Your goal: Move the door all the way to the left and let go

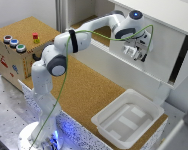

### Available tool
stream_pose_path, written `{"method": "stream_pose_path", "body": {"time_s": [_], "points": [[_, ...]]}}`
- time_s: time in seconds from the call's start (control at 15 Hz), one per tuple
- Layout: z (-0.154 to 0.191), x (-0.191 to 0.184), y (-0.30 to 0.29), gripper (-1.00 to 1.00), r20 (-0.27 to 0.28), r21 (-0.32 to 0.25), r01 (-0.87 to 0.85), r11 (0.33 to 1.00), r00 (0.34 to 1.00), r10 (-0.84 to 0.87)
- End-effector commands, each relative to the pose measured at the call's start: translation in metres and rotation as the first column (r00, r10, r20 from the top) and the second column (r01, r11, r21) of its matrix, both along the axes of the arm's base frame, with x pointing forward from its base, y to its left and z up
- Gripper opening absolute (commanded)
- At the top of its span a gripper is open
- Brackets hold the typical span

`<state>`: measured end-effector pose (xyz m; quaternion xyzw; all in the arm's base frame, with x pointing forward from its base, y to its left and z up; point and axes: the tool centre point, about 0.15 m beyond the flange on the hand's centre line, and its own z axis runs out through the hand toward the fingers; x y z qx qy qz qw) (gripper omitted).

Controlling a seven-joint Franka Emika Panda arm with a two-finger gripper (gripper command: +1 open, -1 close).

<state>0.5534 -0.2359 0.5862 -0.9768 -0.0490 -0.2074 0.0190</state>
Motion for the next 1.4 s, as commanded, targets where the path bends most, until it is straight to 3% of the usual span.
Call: {"method": "stream_pose_path", "body": {"time_s": [0.0, 0.47, 0.73, 0.87, 1.33], "points": [[-0.010, 0.023, 0.068, -1.00, -0.022, 0.013, -0.064, 0.998, 0.998, 0.064], [-0.014, 0.014, 0.127, -1.00, -0.036, -0.050, -0.083, 0.995, 0.996, 0.081], [-0.018, 0.016, 0.154, -1.00, -0.034, -0.035, -0.191, 0.981, 0.981, 0.190], [-0.016, 0.016, 0.177, -1.00, -0.022, -0.054, -0.226, 0.973, 0.974, 0.225], [-0.010, 0.009, 0.269, -1.00, 0.007, -0.053, -0.147, 0.988, 0.989, 0.148]]}}
